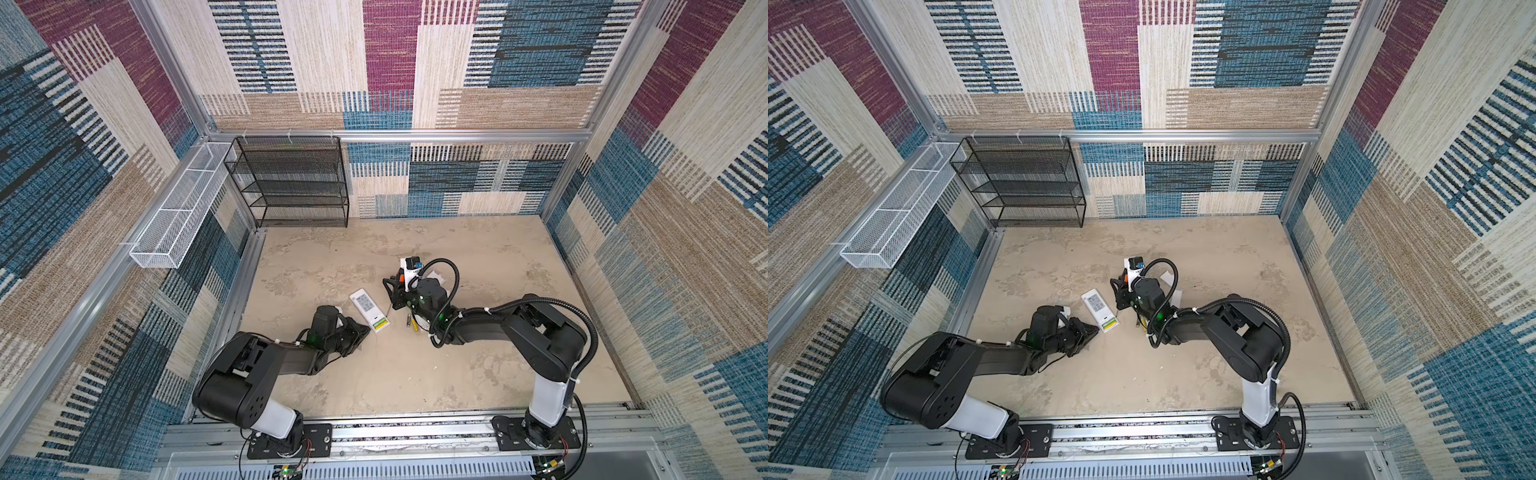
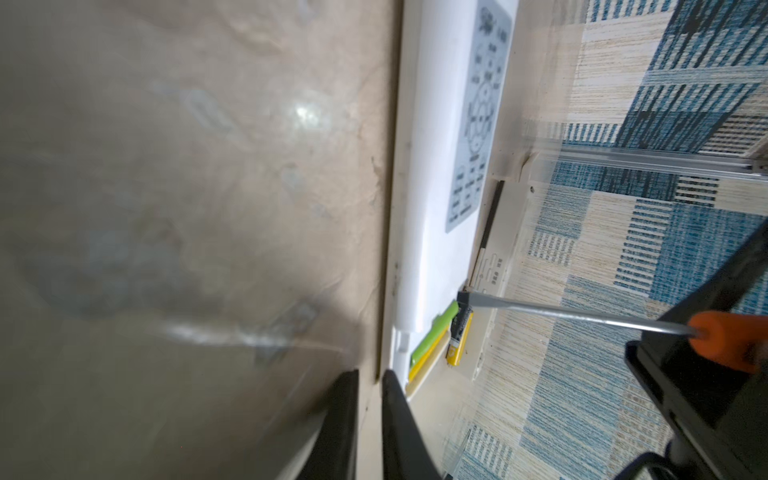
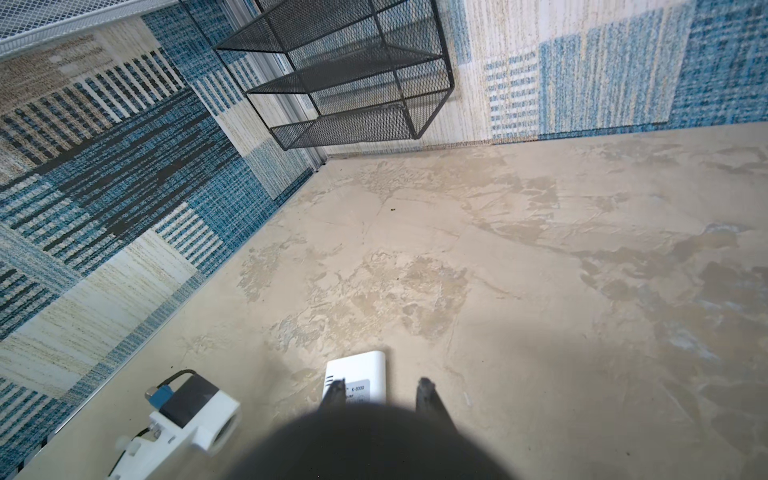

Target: Unload the batteries from the remote control

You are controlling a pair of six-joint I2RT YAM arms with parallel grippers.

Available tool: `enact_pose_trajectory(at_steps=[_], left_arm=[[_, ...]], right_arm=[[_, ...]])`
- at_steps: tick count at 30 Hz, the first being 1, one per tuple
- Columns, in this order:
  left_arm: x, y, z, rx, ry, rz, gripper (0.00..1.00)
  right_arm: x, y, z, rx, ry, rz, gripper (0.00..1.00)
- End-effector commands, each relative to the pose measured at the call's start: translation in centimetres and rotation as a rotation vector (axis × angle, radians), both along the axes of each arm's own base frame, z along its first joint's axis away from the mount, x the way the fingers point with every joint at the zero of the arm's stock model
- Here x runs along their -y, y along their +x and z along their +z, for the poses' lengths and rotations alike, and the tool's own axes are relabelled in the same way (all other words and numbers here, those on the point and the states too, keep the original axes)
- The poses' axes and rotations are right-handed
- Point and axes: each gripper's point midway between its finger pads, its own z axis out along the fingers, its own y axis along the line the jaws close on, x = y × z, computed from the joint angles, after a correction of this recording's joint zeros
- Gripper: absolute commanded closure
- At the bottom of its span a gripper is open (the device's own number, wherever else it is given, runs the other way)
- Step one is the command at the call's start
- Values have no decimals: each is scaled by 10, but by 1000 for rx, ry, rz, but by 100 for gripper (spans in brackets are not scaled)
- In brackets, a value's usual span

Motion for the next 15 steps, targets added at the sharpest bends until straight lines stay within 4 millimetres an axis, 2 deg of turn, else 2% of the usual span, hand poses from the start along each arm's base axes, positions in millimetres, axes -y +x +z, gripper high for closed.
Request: enact_pose_trajectory(at_steps=[1, 4, 7, 15], left_arm=[[-22, -23, -19, -111, 162, -32, 74], [-25, -12, -2, -71, 190, -38, 65], [-24, 0, 5, -69, 186, -53, 59], [-12, 19, 1, -83, 119, -66, 59]], right_arm=[[0, 2, 16, 33, 1, -10, 100], [-1, 3, 20, 31, 1, -7, 100], [-5, 3, 20, 19, -4, 7, 100], [-10, 3, 12, -13, -23, 24, 100]])
